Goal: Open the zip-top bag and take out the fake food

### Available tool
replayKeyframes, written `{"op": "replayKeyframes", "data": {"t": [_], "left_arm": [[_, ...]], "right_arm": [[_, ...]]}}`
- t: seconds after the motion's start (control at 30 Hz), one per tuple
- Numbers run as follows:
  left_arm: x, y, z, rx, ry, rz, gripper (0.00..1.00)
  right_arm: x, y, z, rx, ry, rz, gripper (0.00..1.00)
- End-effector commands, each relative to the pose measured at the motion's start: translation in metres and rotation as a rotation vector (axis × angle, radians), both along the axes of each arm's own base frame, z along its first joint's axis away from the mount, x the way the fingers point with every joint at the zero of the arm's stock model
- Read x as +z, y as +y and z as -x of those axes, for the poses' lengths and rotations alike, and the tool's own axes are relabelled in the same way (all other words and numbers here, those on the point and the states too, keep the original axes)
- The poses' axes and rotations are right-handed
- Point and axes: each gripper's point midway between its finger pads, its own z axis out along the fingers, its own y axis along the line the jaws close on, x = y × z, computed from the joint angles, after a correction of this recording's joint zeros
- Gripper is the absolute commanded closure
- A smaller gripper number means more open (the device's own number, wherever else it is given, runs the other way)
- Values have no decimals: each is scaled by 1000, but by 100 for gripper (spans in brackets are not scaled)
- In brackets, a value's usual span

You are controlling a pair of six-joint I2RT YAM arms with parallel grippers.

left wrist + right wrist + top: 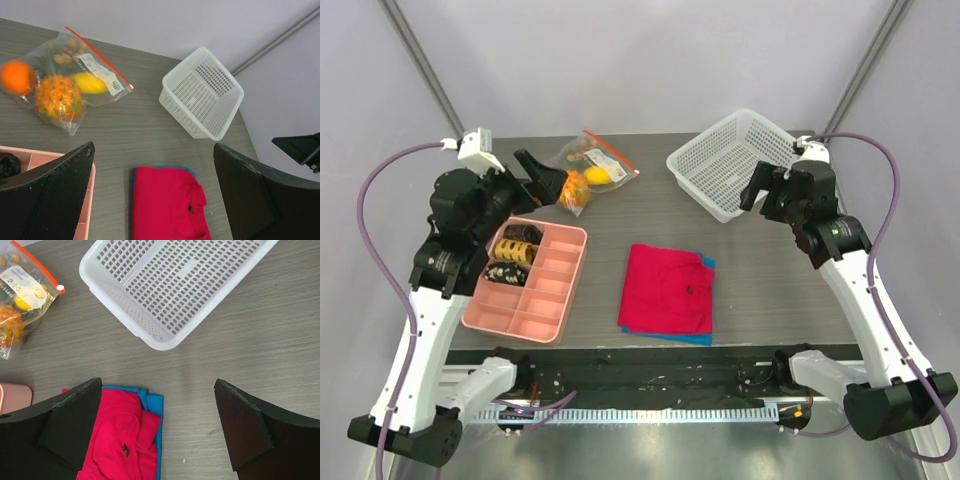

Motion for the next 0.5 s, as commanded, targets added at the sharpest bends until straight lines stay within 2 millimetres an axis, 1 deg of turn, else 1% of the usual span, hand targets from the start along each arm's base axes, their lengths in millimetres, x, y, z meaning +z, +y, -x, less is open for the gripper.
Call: {"op": "replayKeyframes", "data": {"t": [0.0,0.03,0.07,0.1,0.13,0.17,0.2,0.23,0.27,0.3,0.33,0.37,0.4,0.43,0.47], "left_arm": [[-24,-22,-22,-101,96,-23,0],[-32,-25,-29,-106,122,-23,0],[-37,-28,-36,-117,133,-23,0],[-40,-34,-43,-138,130,-17,0],[-59,-39,-59,-143,175,-23,0],[-65,-42,-68,-145,187,-26,5],[-72,-42,-84,-126,190,-33,10],[-101,-44,-104,-101,254,-55,14],[-107,-45,-120,-77,264,-71,20],[-119,-47,-131,-67,283,-90,22],[-127,-53,-141,-66,284,-120,24],[-155,-59,-156,-66,330,-147,28],[-154,-65,-165,-61,307,-169,28],[-158,-68,-176,-40,281,-197,28],[-171,-81,-180,-56,279,-259,26]], "right_arm": [[5,12,-7,41,-19,-48,0],[3,15,-8,52,-13,-57,0],[0,23,-10,86,3,-77,1],[-3,27,-13,90,9,-95,0],[-6,37,-12,138,21,-126,0],[-9,45,-13,165,25,-149,0],[-15,61,-15,227,39,-202,0],[-18,70,-16,262,42,-226,0],[-20,80,-16,295,42,-251,0],[-25,97,-18,359,33,-279,0],[-28,106,-19,381,40,-296,0],[-30,112,-22,400,44,-302,0],[-24,120,-23,421,37,-307,0],[-33,125,-28,425,70,-312,0],[-35,129,-29,436,84,-318,0]]}}
